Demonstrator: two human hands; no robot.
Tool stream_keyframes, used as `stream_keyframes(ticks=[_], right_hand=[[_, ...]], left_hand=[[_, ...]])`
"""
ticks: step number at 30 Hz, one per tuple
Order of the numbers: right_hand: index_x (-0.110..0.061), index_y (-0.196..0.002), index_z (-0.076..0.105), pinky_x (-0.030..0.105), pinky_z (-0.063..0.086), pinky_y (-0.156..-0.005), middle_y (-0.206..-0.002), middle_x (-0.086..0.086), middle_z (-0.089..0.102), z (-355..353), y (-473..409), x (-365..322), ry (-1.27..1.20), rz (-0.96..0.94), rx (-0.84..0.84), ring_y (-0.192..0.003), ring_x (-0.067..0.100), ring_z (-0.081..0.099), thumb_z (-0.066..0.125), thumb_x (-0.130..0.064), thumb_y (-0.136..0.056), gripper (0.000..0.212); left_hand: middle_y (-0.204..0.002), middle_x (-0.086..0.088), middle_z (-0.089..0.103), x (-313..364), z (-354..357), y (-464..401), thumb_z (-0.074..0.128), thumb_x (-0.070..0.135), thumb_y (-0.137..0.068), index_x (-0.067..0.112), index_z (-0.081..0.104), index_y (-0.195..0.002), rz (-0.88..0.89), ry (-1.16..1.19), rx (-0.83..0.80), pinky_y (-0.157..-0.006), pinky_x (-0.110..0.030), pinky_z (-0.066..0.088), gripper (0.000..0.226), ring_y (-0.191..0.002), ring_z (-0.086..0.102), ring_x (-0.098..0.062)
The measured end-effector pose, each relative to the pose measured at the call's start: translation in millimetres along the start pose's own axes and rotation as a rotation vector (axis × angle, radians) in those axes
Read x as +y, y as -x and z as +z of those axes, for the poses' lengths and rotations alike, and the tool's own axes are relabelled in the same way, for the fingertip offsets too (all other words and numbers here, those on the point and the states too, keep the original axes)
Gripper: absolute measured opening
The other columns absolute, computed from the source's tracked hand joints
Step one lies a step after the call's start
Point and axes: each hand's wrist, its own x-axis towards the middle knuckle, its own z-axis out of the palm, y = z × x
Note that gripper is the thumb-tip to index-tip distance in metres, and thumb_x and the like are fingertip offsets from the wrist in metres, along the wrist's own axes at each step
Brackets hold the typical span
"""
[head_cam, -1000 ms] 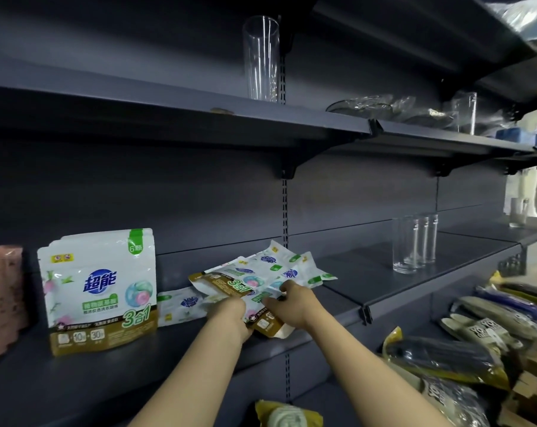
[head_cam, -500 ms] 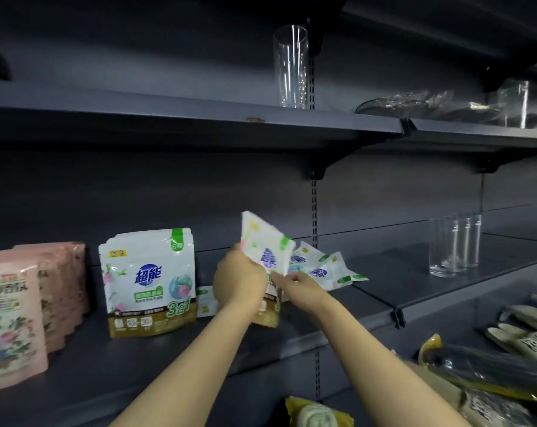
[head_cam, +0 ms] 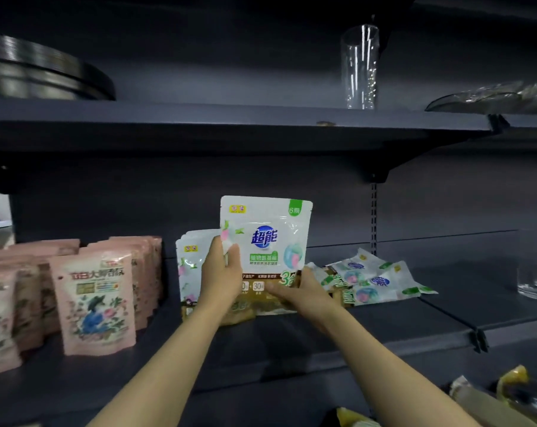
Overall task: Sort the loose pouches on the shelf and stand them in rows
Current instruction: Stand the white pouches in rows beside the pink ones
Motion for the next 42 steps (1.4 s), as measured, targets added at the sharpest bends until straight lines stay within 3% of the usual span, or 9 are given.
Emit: stream_keyframes(ticks=[3, 6, 8, 13, 18, 23, 27, 31, 42], right_hand=[[-0.02, -0.11, 0.049, 0.02, 0.054, -0.082, -0.112, -0.005, 0.066, 26, -10, 10, 0.131, -0.011, -0.001, -0.101, 0.01, 0.062, 0.071, -0.019, -0.081, 0.036], [-0.015, -0.124, 0.045, 0.032, 0.047, -0.099, -0.124, -0.003, 0.06, 50, -17, 22, 0.226, -0.007, -0.03, -0.117, 0.016, 0.056, 0.071, -0.026, -0.078, 0.054], [-0.011, -0.124, 0.044, 0.028, 0.043, -0.098, -0.119, -0.007, 0.056, 60, -18, 27, 0.28, -0.023, -0.018, -0.115, 0.013, 0.053, 0.069, -0.022, -0.081, 0.05], [-0.014, -0.118, 0.057, 0.03, 0.048, -0.092, -0.114, 0.0, 0.064, 74, -22, 41, 0.419, -0.091, 0.08, -0.108, 0.018, 0.059, 0.076, -0.022, -0.073, 0.05], [-0.013, -0.117, 0.051, 0.027, 0.047, -0.089, -0.115, 0.002, 0.061, 82, -17, 54, 0.378, -0.086, 0.145, -0.108, 0.018, 0.057, 0.081, -0.019, -0.068, 0.058], [-0.014, -0.122, 0.048, 0.031, 0.049, -0.093, -0.118, -0.001, 0.061, 83, -12, 64, 0.347, -0.135, 0.178, -0.111, 0.016, 0.057, 0.081, -0.02, -0.068, 0.064], [-0.013, -0.126, 0.045, 0.029, 0.047, -0.093, -0.121, 0.001, 0.059, 83, -11, 67, 0.375, -0.148, 0.174, -0.113, 0.017, 0.054, 0.081, -0.022, -0.068, 0.068], [-0.011, -0.127, 0.044, 0.026, 0.045, -0.09, -0.122, 0.002, 0.058, 82, -7, 65, 0.373, -0.135, 0.165, -0.112, 0.017, 0.054, 0.08, -0.02, -0.07, 0.068], [-0.013, -0.126, 0.044, 0.031, 0.048, -0.093, -0.122, 0.0, 0.059, 82, -2, 58, 0.351, -0.085, 0.158, -0.113, 0.018, 0.055, 0.081, -0.019, -0.069, 0.068]], left_hand=[[-0.127, 0.0, 0.057, -29, -22, 0, 0.056, 0.022, -0.09, 0.021, 0.028, -0.137, -0.062, -0.083, -0.04, -0.097, -0.035, 0.047, 0.055, -0.109, 0.057, -0.016], [-0.134, 0.001, 0.05, -57, -39, 2, 0.074, 0.032, -0.068, 0.033, 0.015, -0.141, -0.118, -0.198, -0.113, -0.102, -0.042, 0.045, 0.093, -0.121, 0.052, -0.018], [-0.13, -0.002, 0.05, -69, -46, 5, 0.077, 0.032, -0.056, 0.035, 0.018, -0.137, -0.14, -0.226, -0.1, -0.099, -0.043, 0.047, 0.1, -0.118, 0.053, -0.019], [-0.13, -0.002, 0.049, -89, -56, 16, 0.083, 0.004, -0.057, 0.029, 0.02, -0.138, -0.086, -0.171, 0.006, -0.097, -0.043, 0.049, 0.106, -0.116, 0.054, -0.019], [-0.14, -0.005, 0.043, -98, -58, 22, 0.086, -0.001, -0.053, 0.019, 0.011, -0.146, -0.101, -0.087, 0.082, -0.104, -0.043, 0.044, 0.122, -0.126, 0.048, -0.021], [-0.147, -0.007, 0.035, -106, -55, 26, 0.087, 0.01, -0.055, 0.025, 0.005, -0.147, -0.147, -0.064, 0.086, -0.107, -0.047, 0.039, 0.124, -0.133, 0.04, -0.024], [-0.137, -0.006, 0.045, -109, -54, 30, 0.085, 0.009, -0.056, 0.017, 0.02, -0.143, -0.13, -0.103, 0.114, -0.104, -0.045, 0.043, 0.109, -0.125, 0.048, -0.023], [-0.124, 0.006, 0.052, -107, -53, 36, 0.081, 0.005, -0.061, 0.026, 0.035, -0.132, -0.053, -0.119, 0.097, -0.098, -0.042, 0.047, 0.088, -0.117, 0.052, -0.016], [-0.136, -0.002, 0.049, -106, -54, 37, 0.085, 0.011, -0.06, 0.019, 0.024, -0.141, -0.086, -0.16, 0.115, -0.102, -0.045, 0.045, 0.101, -0.124, 0.049, -0.021]])
